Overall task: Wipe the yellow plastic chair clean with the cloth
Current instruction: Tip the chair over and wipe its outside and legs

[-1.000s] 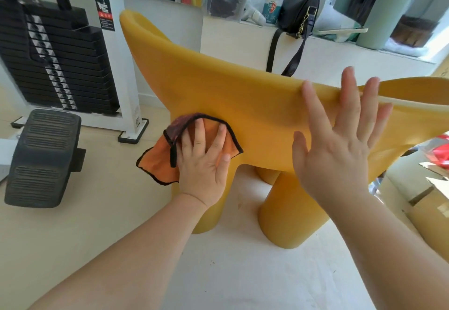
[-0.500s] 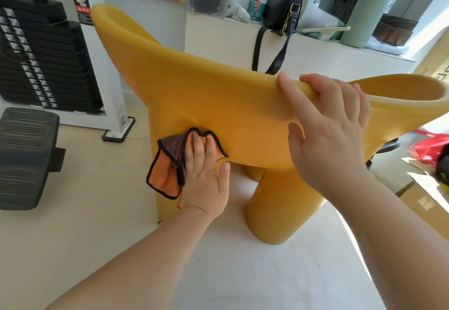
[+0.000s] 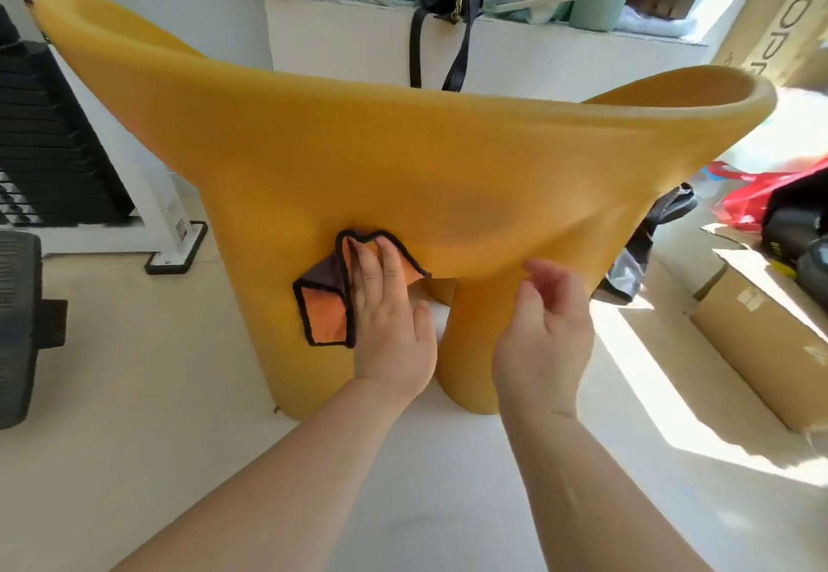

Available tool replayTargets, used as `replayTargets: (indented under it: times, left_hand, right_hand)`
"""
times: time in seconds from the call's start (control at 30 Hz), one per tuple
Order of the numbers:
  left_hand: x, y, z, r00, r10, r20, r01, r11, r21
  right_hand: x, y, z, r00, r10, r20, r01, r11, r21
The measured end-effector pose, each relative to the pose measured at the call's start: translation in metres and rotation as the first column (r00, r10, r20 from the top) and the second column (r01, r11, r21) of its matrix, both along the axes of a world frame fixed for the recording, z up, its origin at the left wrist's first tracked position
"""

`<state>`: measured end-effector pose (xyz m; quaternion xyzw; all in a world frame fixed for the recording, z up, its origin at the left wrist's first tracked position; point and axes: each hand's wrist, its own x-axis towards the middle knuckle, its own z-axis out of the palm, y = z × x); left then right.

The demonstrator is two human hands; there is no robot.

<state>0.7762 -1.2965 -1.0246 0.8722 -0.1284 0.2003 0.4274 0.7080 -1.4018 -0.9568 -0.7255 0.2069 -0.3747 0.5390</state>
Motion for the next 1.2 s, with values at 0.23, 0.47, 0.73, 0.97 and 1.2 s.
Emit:
replayTargets:
  times: [0.23,0.47,0.73,0.97,1.2]
  left_hand:
    - [-0.020,0.001,0.018,0.991,-0.116,-0.065,0.101,0.975,-0.198]
    - [-0.033,0.014,0.044,0.935,-0.259,-0.243,0.210,0.955,-0.209]
    - [-0.044,0.037,0.063,0.847,-0.314,-0.429,0.262,0.949,-0.177]
    - [-0.047,0.048,0.080,0.858,-0.333,-0.390,0.241,0.933,-0.265]
    - [-0.047,0.061,0.082,0.875,-0.234,-0.423,0.155,0.965,-0.214]
  right_hand:
    - [0.001,0.032,-0.058,0.736,0.676,-0.027,-0.514,0.584,0.628]
    - [0.059,0.039,-0.065,0.889,0.368,-0.271,-0.231,0.873,0.429]
    - [0.056,0.055,-0.060,0.923,0.366,-0.116,-0.210,0.735,0.644]
    - [0.065,0.072,-0.047,0.926,0.328,-0.189,-0.169,0.805,0.569]
    - [0.052,0.049,-0.057,0.779,0.578,-0.243,-0.423,0.770,0.478]
